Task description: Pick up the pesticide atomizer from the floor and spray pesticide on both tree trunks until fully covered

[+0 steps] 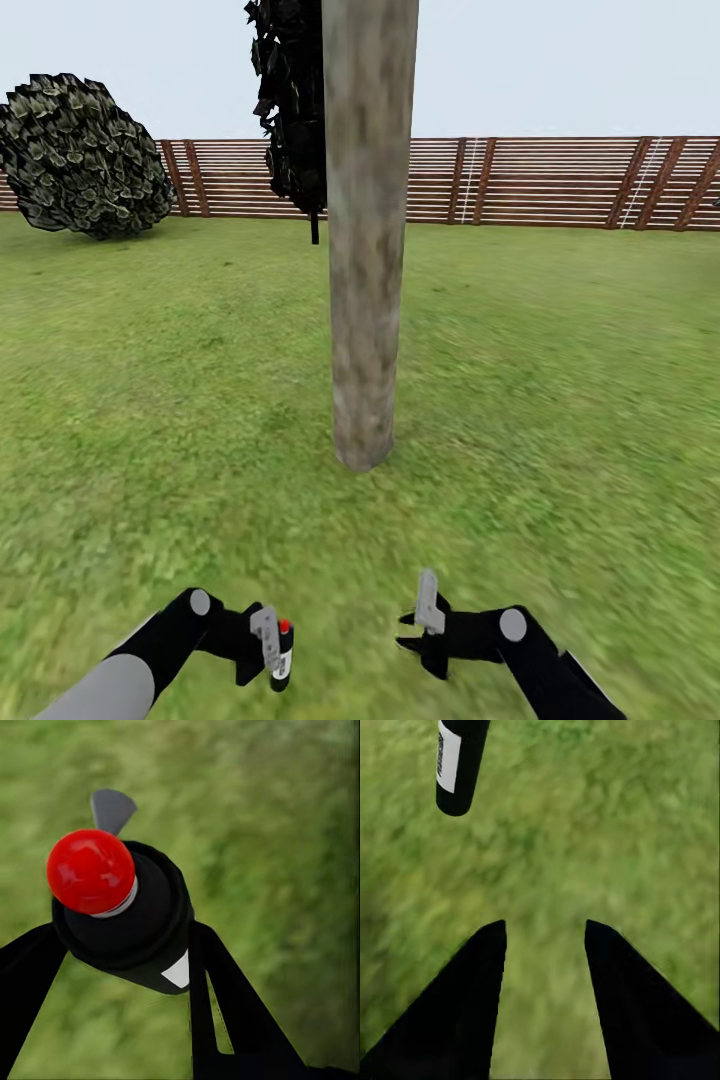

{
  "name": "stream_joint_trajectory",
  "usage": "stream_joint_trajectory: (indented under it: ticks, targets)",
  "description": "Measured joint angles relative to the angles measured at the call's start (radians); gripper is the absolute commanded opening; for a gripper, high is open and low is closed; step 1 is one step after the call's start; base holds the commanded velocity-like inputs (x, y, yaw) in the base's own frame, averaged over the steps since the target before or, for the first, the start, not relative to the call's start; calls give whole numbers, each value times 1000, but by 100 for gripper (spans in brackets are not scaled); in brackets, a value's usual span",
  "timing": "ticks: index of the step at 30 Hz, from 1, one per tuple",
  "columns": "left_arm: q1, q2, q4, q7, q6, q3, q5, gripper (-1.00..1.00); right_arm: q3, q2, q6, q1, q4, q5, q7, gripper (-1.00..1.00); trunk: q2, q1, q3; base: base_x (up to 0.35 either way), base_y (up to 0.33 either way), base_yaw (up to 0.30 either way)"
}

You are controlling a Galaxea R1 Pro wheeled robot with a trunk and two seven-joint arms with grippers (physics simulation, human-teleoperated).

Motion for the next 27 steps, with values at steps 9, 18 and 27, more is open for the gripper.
stream_joint_trajectory:
  ticks: [9, 18, 27]
  targets:
    - [0, -110, 0, 4, -2, -16, -112, -100, 12, 95, 68, -29, -7, 64, 19, -100, 0, 0, 0, 0, 0, 0]
    - [0, -150, -24, 2, -4, -16, -127, -100, 11, 117, 70, -34, -8, 127, 18, -100, 0, 0, 0, 0, 0, 0]
    - [0, -182, -62, 3, -1, -15, -127, -100, 11, 117, 70, -35, -8, 128, 18, -100, 0, 0, 0, 0, 0, 0]
